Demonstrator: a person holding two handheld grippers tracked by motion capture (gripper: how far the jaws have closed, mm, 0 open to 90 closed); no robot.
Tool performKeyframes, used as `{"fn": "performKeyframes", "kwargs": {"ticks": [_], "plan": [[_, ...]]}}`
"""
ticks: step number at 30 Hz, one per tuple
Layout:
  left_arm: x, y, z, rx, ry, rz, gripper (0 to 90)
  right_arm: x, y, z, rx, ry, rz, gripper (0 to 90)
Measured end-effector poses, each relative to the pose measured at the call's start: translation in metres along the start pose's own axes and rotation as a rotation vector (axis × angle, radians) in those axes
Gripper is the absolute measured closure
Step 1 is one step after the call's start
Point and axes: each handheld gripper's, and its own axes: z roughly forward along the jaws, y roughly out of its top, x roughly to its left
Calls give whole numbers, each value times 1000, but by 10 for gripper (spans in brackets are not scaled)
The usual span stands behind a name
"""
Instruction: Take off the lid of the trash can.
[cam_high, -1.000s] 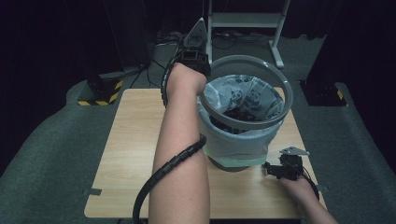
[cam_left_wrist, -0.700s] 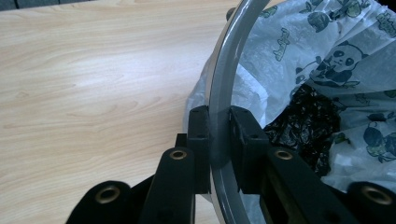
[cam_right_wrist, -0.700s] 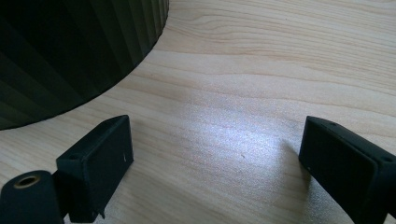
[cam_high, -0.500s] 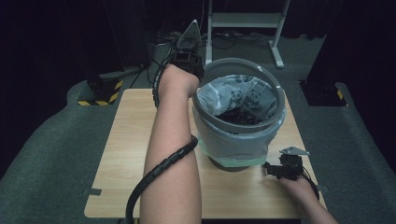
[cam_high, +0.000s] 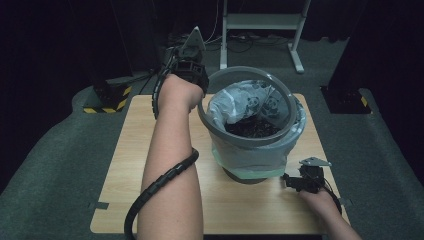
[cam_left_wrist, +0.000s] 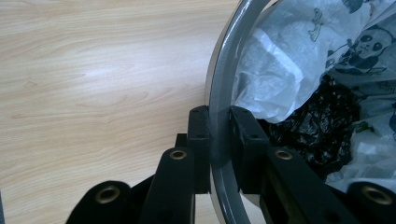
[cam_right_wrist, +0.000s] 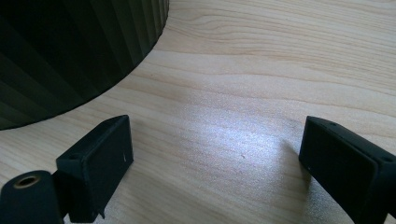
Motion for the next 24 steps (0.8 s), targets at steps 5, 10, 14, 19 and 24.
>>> {"fn": "performKeyframes", "kwargs": {"ticks": [5,10,14,19,24], "plan": [[7,-5,-2,0,-7,7,788,0,0,0,0,0,0,94],[20,-11,-7,-8,-20,-8,789,0,0,0,0,0,2,94],[30,-16,-10,-7,-25,-11,788,0,0,0,0,0,1,94],[44,-23,-13,-13,-25,-22,788,0,0,0,0,-1,2,94],[58,-29,-15,-15,-30,-38,788,0,0,0,-1,-1,3,94]]}}
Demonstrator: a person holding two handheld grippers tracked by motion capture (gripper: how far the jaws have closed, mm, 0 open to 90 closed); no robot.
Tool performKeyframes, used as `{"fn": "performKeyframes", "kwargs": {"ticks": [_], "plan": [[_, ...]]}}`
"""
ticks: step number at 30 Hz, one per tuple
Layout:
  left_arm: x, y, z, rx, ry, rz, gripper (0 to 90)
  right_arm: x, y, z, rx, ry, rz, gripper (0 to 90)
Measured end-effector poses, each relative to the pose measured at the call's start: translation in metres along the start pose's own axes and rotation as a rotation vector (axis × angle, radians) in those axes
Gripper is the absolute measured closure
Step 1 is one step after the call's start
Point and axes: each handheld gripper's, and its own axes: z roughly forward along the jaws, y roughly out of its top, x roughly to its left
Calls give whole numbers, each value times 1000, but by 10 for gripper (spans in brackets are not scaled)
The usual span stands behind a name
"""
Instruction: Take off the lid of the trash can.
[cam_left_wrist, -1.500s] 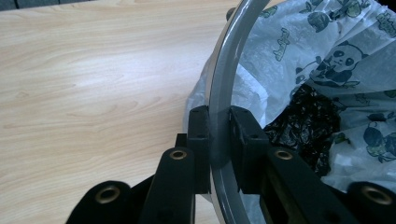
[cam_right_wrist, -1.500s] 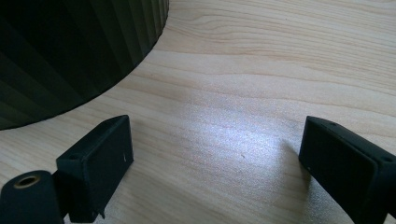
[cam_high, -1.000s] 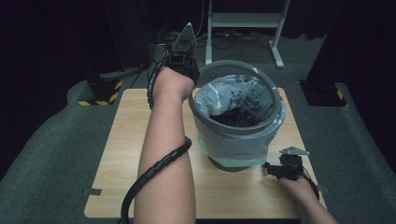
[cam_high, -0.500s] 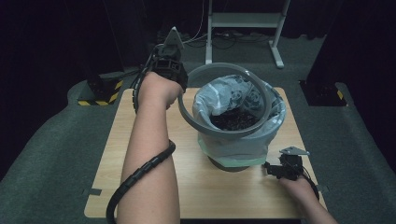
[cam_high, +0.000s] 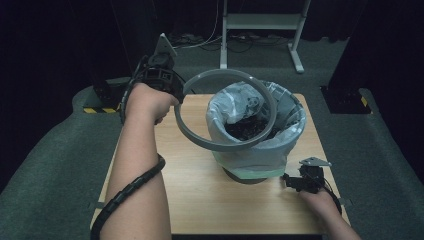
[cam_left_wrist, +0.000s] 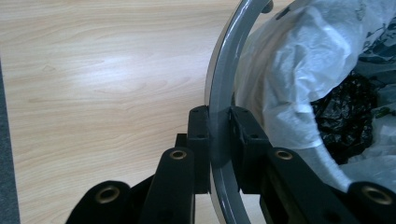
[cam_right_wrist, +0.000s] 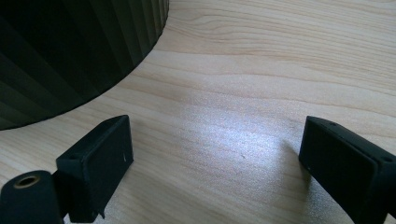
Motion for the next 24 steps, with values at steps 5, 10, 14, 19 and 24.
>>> {"fn": "performKeyframes", "kwargs": {"ticks": [5,10,14,19,24], "plan": [[19,-9,-7,-4,6,-20,788,0,0,0,-1,1,-2,94],[33,-15,-14,-3,22,-30,788,0,0,0,-2,1,-2,94],[42,-19,-16,-5,29,-38,788,0,0,0,-2,1,-2,94],[51,-23,-16,-5,29,-45,787,0,0,0,-2,2,-3,94],[59,-27,-15,-3,27,-56,788,0,0,0,-2,3,-3,94]]}}
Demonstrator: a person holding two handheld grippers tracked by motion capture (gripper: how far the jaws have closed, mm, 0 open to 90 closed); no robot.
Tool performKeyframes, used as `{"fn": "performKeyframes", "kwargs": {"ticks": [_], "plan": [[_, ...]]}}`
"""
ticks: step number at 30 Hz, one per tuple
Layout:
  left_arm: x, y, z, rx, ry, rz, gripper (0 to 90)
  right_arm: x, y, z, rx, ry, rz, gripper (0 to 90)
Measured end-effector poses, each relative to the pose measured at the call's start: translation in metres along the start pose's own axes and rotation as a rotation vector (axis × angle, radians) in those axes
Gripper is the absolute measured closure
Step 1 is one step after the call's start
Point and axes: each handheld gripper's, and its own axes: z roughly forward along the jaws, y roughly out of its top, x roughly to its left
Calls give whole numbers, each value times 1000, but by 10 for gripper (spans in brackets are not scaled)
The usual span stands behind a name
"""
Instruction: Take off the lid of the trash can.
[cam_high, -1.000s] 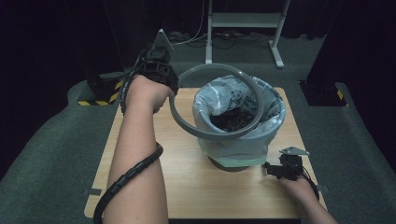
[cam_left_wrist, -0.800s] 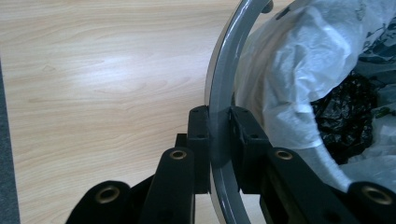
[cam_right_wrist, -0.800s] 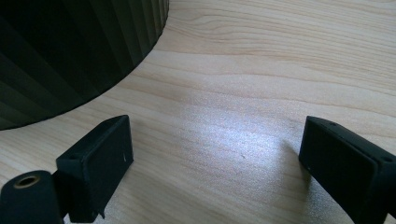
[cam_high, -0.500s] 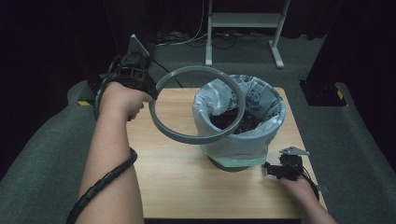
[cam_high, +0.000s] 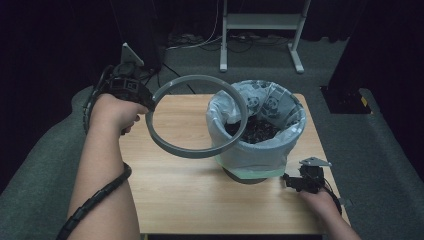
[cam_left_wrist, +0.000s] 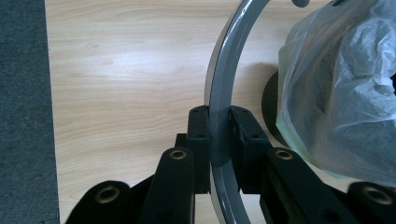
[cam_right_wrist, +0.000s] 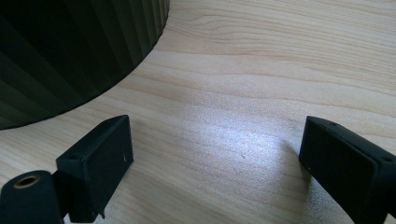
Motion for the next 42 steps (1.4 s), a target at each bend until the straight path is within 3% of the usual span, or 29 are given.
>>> {"fn": "performKeyframes", "kwargs": {"ticks": [17,29,42], "plan": [[30,-12,-4,-11,-9,-48,787,0,0,0,0,0,0,94],[43,-18,-7,-22,-13,-65,787,0,0,0,1,0,-1,93],[69,-30,-13,-40,-17,-115,787,-1,0,0,1,1,-4,93]]}}
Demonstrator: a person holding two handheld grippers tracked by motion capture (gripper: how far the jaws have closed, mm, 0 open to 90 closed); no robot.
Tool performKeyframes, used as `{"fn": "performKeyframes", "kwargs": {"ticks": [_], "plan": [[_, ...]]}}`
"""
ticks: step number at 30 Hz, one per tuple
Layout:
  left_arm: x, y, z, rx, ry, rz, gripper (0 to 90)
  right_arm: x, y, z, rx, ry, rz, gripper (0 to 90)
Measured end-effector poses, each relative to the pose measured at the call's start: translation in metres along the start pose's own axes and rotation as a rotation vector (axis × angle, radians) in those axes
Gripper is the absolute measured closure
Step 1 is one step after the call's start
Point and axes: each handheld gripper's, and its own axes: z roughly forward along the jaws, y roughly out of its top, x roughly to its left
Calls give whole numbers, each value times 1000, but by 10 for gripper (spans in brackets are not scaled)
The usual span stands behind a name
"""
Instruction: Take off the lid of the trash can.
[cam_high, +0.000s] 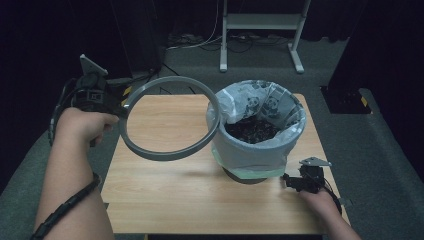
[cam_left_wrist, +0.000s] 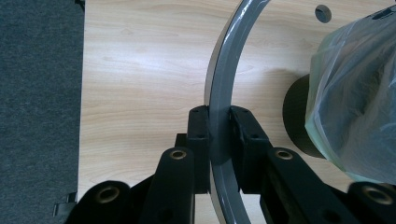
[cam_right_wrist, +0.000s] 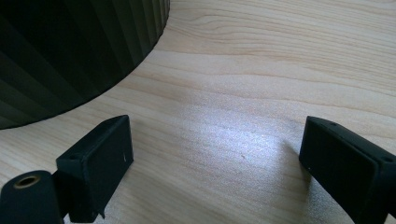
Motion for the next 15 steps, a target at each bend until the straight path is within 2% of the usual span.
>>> {"fn": "performKeyframes", "kwargs": {"ticks": [5,8,12,15], "plan": [[7,-2,0,-2,5,-17,785,0,0,0,0,0,-1,93],[16,-5,0,-8,11,-33,785,0,0,0,1,1,0,93],[22,-9,2,-21,12,-38,786,0,0,0,0,0,-3,93],[25,-10,4,-12,10,-42,785,0,0,0,1,0,-3,93]]}}
